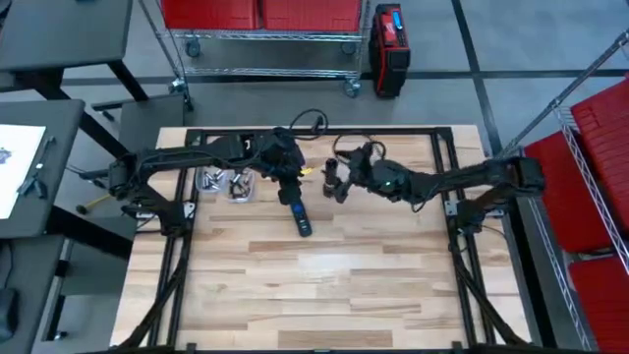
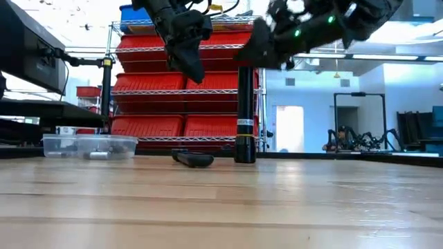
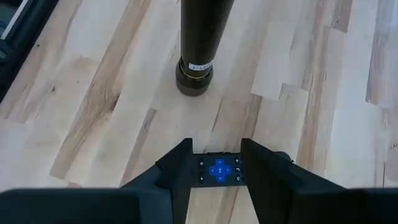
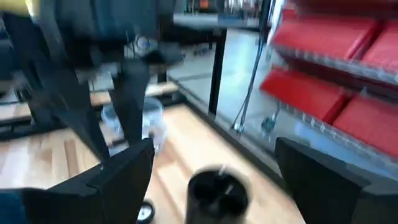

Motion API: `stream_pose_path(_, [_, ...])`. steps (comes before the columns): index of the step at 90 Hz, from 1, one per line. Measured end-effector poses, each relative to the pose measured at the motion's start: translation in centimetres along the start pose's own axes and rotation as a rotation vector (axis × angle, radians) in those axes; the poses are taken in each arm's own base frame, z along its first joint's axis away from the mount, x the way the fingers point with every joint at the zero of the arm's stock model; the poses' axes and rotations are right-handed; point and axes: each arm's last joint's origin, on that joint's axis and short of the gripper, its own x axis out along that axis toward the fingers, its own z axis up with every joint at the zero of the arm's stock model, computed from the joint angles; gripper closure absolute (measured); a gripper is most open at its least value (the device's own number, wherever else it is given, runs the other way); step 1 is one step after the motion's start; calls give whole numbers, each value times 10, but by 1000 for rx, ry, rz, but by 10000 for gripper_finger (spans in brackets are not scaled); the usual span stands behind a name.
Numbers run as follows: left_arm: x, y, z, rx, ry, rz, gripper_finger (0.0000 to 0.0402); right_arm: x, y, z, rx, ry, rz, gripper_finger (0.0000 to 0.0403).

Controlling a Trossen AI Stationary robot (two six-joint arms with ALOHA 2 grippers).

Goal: Insert battery
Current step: Insert the brown battery into the flashlight's battery compartment

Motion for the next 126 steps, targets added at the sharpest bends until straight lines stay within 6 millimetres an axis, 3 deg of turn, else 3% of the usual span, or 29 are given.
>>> stream_pose_path(9, [-7, 1, 1, -18, 44, 6, 286, -14, -6, 21, -49, -76, -6, 81])
stream_pose_path(22, [-43, 3, 11, -11, 171, 128, 286, -38, -18, 58, -100, -205, -28, 81])
stream_pose_path(30, [-58, 10, 4, 62, 312, 281, 286, -53, -30, 79, -71, -277, -74, 81])
stream_pose_path(41, [-56, 30, -16, 114, 496, 347, 286, -67, -46, 92, -48, -321, -119, 81])
stream_pose_path(53, [-36, 61, -45, -54, 598, 356, 286, -72, -56, 89, -79, -245, -140, 81])
stream_pose_path(74, [-12, 106, -91, -620, 580, 399, 286, -72, -57, 74, -12, -91, -114, 81])
stream_pose_path(85, [-5, 111, -106, -800, 577, 452, 286, -70, -55, 72, 1, -76, -106, 81])
stream_pose_path(126, [24, 112, -139, -1074, 424, 517, 286, -71, -54, 72, -5, -80, -99, 81])
